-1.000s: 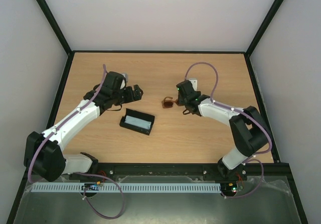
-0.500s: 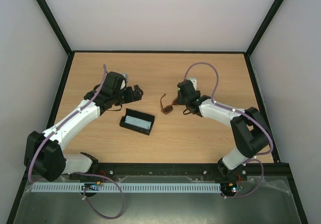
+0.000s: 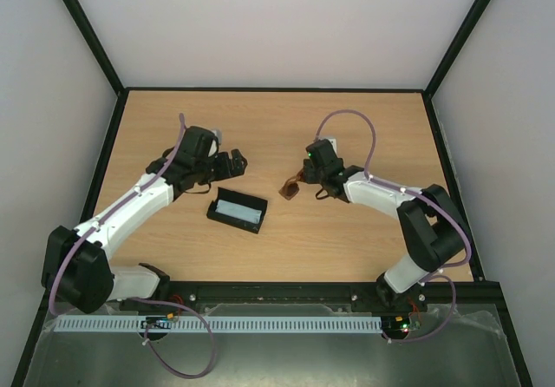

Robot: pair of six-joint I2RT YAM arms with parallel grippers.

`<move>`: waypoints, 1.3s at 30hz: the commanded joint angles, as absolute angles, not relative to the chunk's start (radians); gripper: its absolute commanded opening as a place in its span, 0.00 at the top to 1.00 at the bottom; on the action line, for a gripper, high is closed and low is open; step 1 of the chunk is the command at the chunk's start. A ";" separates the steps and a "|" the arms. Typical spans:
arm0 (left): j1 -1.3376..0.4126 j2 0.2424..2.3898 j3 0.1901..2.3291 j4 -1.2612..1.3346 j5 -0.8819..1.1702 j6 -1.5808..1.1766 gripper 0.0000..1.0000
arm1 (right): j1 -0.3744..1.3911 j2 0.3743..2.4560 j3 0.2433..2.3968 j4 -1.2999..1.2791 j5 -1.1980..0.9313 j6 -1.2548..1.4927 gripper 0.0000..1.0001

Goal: Organize the sunglasses
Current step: Adjust the sunglasses at the center of the board.

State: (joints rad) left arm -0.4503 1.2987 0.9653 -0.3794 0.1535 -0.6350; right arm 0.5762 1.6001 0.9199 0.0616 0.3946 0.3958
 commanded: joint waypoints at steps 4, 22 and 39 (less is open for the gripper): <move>-0.445 1.283 0.937 -0.363 0.159 -0.624 0.01 | 0.576 1.569 0.839 0.134 0.376 0.384 0.30; -0.426 1.251 0.941 -0.403 0.146 -0.597 0.02 | 0.574 1.698 0.844 0.324 0.376 0.335 0.38; -0.408 1.252 0.956 -0.428 0.153 -0.576 0.02 | 0.554 1.652 0.764 0.379 0.353 0.353 0.28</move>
State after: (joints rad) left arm -0.4149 1.2694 0.9470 -0.4065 0.1528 -0.5900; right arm 0.5571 1.7023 0.8093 0.3511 0.3550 0.3305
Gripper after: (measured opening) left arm 0.980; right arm 0.723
